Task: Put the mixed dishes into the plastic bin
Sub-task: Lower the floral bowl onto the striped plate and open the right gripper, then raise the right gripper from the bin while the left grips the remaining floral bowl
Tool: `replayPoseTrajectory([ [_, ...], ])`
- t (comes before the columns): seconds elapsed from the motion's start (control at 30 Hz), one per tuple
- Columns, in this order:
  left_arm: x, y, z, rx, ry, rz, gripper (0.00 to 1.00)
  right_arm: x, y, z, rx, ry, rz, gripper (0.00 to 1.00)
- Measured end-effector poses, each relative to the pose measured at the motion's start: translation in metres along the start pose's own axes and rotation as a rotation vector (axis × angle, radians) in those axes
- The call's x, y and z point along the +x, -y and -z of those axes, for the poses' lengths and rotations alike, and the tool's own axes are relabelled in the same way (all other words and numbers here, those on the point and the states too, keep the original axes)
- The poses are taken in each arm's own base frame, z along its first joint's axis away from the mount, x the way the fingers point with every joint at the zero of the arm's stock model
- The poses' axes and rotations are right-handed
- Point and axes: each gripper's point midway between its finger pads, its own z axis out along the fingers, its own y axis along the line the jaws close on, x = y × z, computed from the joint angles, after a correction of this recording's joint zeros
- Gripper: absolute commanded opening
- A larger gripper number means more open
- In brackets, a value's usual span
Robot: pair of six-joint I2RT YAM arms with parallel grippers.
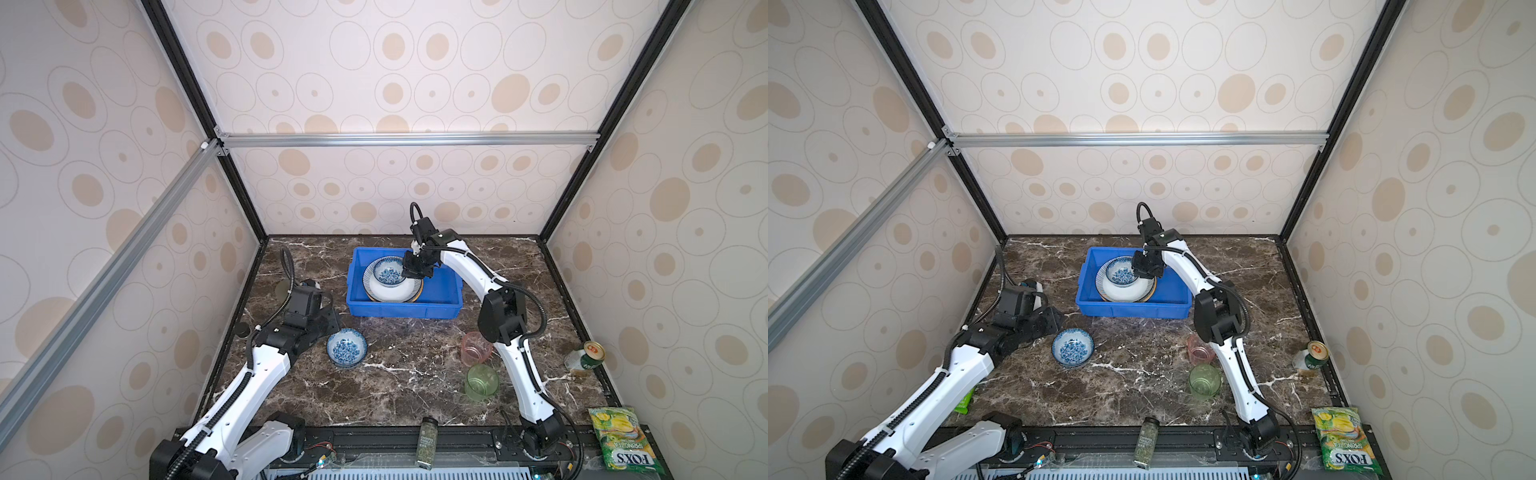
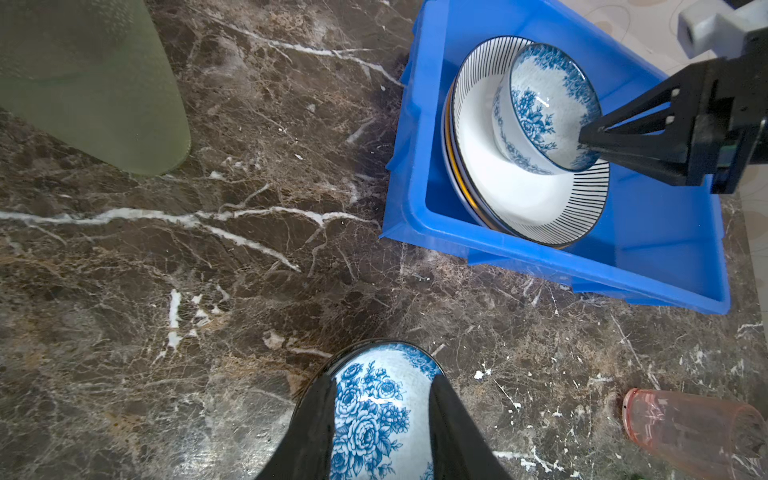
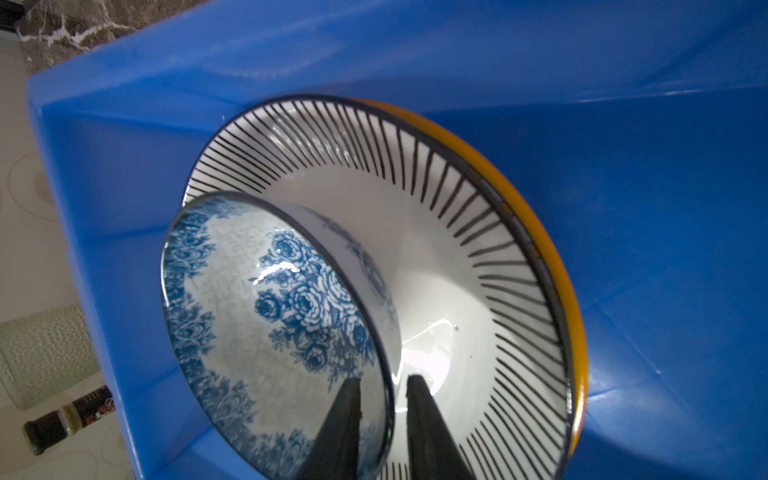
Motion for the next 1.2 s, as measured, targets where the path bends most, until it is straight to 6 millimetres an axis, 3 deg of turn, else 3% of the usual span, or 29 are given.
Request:
replayPoseTrajectory([
  [0.23,0.008,-0.005,-0.005,-0.013,-0.021,-0.001,0.39,-0.001,-0.005,0.001,-0.024,0.000,0.002,0.34],
  [0.27,0.010,-0.006,-0.006,-0.017,-0.029,-0.003,0.39,0.000,-0.006,0.001,-0.031,0.000,0.001,0.50],
  [0.33,0.015,-0.009,-0.010,-0.029,-0.048,-0.005,0.40,0.001,-0.007,0.005,-0.041,0.007,0.007,0.55],
  [0.47,0.027,-0.017,-0.016,-0.062,-0.092,-0.014,0.41,0.011,-0.007,0.024,-0.052,0.022,0.016,0.56],
  [0.77,0.045,-0.033,-0.019,-0.131,-0.165,-0.049,0.42,0.009,-0.033,0.084,-0.146,0.128,0.070,0.57],
  [1.07,0.060,-0.038,-0.024,-0.139,-0.224,-0.063,0.40,0.042,-0.022,0.101,-0.177,0.120,0.078,0.58],
  [1.2,0.066,-0.039,-0.030,-0.145,-0.260,-0.070,0.35,0.053,-0.021,0.108,-0.201,0.119,0.085,0.58],
])
